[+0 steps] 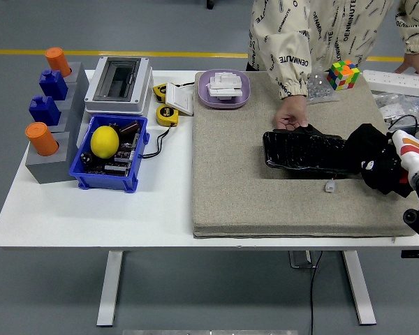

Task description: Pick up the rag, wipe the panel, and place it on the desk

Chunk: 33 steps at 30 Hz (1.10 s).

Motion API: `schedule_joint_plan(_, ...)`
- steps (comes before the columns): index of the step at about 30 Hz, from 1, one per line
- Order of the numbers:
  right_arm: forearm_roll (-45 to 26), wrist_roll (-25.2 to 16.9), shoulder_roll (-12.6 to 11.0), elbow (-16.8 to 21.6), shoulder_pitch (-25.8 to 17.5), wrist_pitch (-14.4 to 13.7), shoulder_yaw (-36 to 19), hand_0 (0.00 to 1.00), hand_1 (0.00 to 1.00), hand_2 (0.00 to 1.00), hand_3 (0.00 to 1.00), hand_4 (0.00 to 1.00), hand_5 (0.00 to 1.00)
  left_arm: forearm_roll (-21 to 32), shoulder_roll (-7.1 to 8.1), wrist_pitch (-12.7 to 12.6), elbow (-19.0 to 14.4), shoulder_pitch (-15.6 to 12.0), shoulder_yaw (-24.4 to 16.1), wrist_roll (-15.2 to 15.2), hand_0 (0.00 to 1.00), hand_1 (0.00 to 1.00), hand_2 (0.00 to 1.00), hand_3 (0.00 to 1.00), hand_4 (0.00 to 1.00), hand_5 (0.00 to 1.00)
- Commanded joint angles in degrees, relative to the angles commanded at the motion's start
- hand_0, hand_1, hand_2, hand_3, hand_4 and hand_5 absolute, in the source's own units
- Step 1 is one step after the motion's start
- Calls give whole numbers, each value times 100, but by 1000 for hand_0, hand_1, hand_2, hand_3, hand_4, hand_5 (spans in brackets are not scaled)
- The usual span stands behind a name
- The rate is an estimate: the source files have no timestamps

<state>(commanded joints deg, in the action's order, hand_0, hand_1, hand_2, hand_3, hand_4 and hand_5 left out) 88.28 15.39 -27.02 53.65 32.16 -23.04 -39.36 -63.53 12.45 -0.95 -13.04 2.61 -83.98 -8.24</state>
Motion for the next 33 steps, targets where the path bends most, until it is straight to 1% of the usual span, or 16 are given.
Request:
schedule_joint_plan(5,13,2,-68,4,-20,8,-60,288,408,441,479,965,161,-2,-1,3,-15,20,4,4,606,641,655,561,630,444)
schedule_joint_plan(16,25,6,-52,45,25,7,-67,288,409,441,479,965,161,2,-2,1,-3,8,-5,2,606,641,655,561,629,443)
schedule_joint_plan(28,-18,5,145,50,149,2,141,287,409,441,479,963,163,16,14,3,-13,21,24,0,606,642,655,560,628,443)
schedule_joint_plan(33,-29,10,219,97,235,10,313,287,409,441,478,963,164,27,24,4,-12,21,52,-1,606,641,655,560,628,444)
